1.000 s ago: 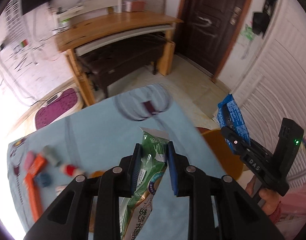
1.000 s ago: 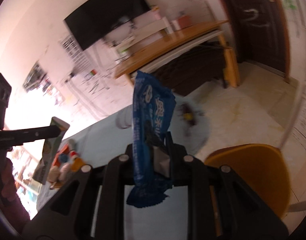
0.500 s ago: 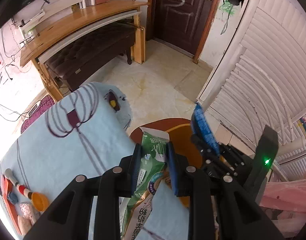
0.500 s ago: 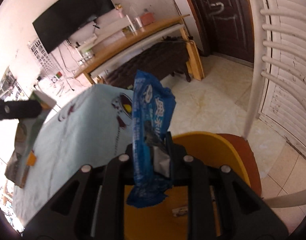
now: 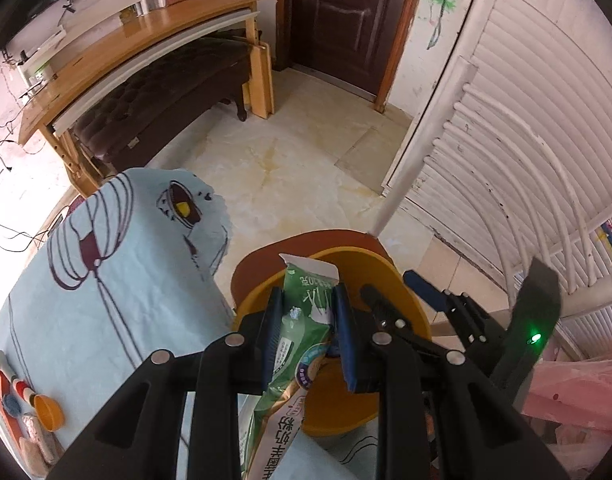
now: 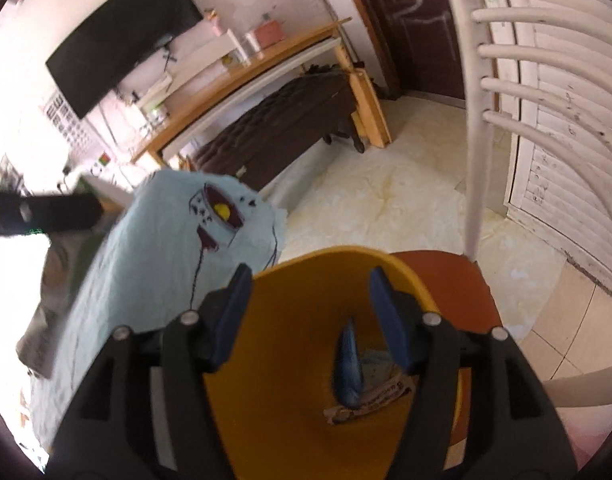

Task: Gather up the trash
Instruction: 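Carry both wrappers to the orange bin and open the right tool, then open the left tool over the bin, dropping the green snack bag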

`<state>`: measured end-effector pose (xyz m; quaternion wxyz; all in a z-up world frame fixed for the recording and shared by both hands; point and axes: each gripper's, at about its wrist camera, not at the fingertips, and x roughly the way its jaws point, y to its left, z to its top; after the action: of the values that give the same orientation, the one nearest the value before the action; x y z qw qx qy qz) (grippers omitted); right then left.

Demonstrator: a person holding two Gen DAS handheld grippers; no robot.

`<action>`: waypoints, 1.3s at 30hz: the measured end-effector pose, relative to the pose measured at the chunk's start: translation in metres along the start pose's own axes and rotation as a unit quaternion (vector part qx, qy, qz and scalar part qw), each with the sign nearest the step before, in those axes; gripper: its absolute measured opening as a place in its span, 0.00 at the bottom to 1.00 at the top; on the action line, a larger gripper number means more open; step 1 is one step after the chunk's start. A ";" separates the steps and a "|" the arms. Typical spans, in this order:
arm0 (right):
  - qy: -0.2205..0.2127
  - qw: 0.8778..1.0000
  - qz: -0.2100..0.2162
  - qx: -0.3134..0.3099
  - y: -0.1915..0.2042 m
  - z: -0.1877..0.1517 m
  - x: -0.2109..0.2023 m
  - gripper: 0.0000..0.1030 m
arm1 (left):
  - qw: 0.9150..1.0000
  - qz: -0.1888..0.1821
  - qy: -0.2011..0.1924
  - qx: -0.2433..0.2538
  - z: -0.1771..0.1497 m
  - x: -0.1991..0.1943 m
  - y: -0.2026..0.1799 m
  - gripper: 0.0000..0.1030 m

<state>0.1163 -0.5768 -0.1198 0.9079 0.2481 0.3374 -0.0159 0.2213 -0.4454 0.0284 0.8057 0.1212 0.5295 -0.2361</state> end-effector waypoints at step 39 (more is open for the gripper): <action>0.011 0.986 0.069 -0.153 0.169 -0.010 -0.008 0.72 | 0.988 0.022 -0.079 -0.131 -0.106 -0.105 0.219 0.81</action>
<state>0.1369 -0.4250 -0.0471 0.9303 0.1287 0.3283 0.1013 0.2143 -0.1836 0.0690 0.8591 0.0073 0.4874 -0.1561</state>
